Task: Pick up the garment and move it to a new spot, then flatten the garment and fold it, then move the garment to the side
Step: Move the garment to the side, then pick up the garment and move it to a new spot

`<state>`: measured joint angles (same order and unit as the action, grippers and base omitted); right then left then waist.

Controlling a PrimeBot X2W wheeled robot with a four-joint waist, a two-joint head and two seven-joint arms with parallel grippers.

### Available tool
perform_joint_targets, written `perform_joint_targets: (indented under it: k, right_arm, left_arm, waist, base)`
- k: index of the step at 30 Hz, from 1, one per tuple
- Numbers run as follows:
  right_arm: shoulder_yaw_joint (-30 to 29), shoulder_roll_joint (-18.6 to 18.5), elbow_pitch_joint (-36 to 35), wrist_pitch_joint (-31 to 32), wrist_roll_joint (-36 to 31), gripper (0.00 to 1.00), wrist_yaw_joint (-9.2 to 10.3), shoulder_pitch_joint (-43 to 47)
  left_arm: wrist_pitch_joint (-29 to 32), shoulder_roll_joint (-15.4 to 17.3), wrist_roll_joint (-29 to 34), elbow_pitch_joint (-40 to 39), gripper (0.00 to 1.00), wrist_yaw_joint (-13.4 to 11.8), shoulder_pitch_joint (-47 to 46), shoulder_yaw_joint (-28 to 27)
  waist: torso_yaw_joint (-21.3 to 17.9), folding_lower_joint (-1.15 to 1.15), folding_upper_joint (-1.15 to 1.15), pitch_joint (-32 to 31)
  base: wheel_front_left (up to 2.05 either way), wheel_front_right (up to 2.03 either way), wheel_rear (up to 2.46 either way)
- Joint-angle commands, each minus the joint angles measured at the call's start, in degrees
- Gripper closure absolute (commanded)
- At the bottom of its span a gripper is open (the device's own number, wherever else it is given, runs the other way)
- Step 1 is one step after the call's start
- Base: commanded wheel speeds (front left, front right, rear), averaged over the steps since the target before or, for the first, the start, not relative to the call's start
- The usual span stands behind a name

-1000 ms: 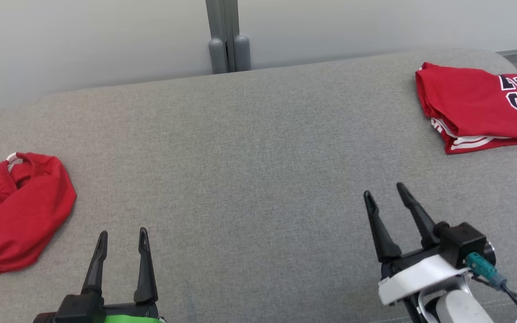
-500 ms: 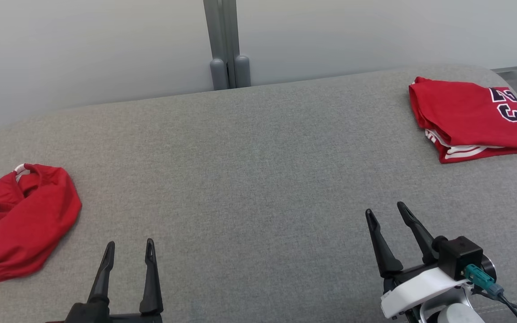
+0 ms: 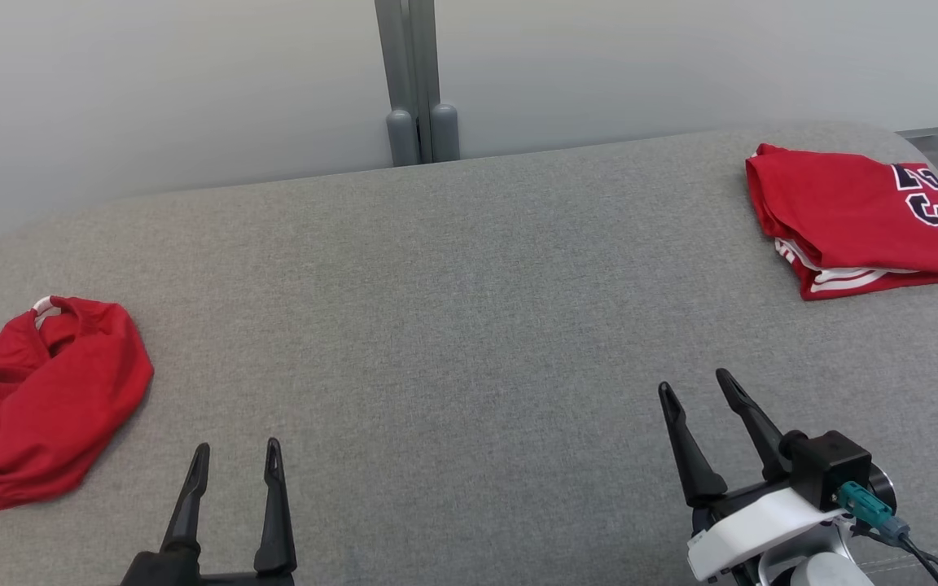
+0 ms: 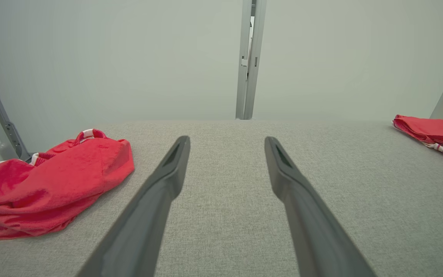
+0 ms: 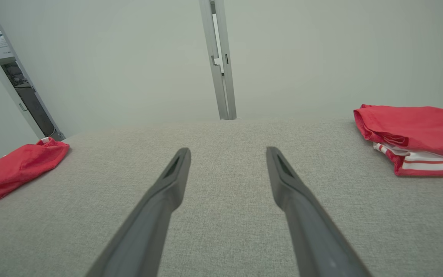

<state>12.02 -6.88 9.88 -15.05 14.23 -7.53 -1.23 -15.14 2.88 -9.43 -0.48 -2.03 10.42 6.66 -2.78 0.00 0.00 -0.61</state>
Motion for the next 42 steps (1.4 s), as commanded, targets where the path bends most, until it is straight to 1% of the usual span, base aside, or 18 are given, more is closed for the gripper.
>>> perform_joint_targets:
  k: [1, 17, 25, 31, 42]
  right_arm:
    - [0.03, -0.4, 0.17, -0.16, -0.05, 0.0, 0.08, 0.57]
    - [0.38, -0.73, 0.38, -0.15, 0.35, 0.0, 0.08, 0.89]
    - [0.31, -0.59, 0.35, -0.15, 0.57, 0.0, 0.08, 1.08]
    - [0.55, -0.7, 0.32, -0.16, 0.87, 0.0, 0.08, 1.51]
    - [1.91, -0.41, 0.88, -0.15, 1.17, 0.0, 0.08, 2.26]
  left_arm:
    - [0.02, 0.03, 0.61, 0.1, 0.0, 0.15, 0.64, -0.07]
    - [0.02, 0.03, 0.32, 0.03, 0.0, -0.47, 0.67, 0.11]
    - [0.01, 0.03, 0.23, 0.14, 0.0, -0.31, 0.29, -0.03]
    - [0.01, 0.05, 0.32, -0.04, 0.0, -0.43, 0.29, 0.08]
    - [0.01, 0.05, 0.76, 0.16, 0.0, -0.39, 1.99, -0.35]
  waist:
    - [0.02, 0.0, 0.0, -0.02]
    - [0.49, 0.0, 0.0, -0.27]
    - [1.66, 0.0, 0.0, -0.1]
    - [4.4, 0.0, 0.0, -0.15]
    - [11.14, 0.0, 0.0, -1.12]
  base:
    - [0.0, 0.0, 0.0]
    - [0.0, 0.0, 0.0]
    - [0.0, 0.0, 0.0]
    - [0.0, 0.0, 0.0]
    - [0.0, 0.0, 0.0]
